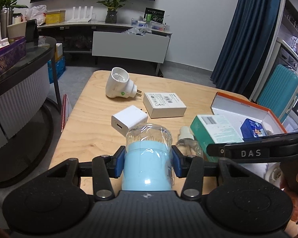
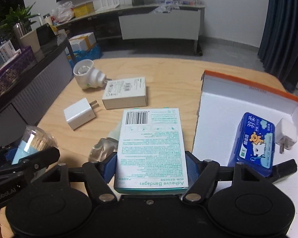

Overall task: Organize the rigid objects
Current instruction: 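Lift the light-blue bottle with the left tool while the right tool grasps the teal bandage box, then carry the light-blue bottle and teal bandage box over the white box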

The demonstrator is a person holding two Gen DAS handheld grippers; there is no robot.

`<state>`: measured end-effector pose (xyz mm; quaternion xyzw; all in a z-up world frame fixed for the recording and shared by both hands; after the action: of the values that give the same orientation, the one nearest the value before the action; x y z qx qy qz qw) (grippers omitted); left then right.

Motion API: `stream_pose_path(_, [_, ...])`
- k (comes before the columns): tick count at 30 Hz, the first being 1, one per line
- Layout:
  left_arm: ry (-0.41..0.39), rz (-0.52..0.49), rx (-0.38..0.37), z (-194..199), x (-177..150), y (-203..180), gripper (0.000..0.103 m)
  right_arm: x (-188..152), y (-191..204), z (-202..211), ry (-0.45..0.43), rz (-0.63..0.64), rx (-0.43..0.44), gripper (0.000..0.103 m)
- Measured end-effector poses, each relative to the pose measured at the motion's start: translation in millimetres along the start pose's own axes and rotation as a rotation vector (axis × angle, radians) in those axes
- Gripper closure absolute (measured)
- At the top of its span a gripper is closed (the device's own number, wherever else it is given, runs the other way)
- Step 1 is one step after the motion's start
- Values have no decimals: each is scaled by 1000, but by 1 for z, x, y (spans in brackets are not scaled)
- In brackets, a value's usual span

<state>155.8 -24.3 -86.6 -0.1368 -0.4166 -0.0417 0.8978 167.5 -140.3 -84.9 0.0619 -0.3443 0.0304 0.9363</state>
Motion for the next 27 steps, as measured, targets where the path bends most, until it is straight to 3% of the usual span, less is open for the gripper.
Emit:
stream_pose_path(10, [-7,6,-29,15,-2,-33,55,-22,-17,69,-124,0,-75,20])
stream_pose_path(27, [-14,-74,-117,30,-8,-109,55,-45,-83,139,-250,-128,-164,20])
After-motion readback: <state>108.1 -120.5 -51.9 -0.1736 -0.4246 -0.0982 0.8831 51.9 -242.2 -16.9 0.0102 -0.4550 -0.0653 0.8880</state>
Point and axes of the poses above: each gripper's, at about its wrist camera, not at the fingertips, and z roughly against the way its jaws point, y to its left, x to its top, the point moved 10 cm from there along -z, roughly the way its jaws point, and after that the axes turned 3 degrees about z, right-handed, at the moved point
